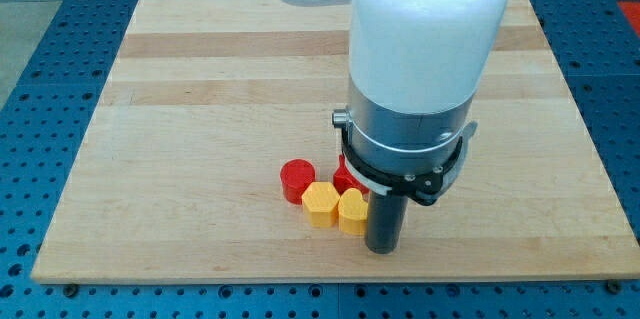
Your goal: Move the hexagon in between the red blocks
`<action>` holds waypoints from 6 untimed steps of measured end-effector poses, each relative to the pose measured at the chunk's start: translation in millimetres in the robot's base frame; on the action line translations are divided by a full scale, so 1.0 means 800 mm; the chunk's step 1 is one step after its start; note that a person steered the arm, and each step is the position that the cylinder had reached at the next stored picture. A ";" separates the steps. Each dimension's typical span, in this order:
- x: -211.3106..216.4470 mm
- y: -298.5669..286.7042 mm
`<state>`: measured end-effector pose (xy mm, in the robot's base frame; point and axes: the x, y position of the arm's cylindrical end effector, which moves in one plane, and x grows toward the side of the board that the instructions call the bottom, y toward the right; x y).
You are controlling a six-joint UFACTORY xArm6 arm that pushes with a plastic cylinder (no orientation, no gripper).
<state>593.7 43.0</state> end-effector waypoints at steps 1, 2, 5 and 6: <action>-0.001 -0.023; -0.001 -0.056; -0.010 -0.085; -0.043 -0.085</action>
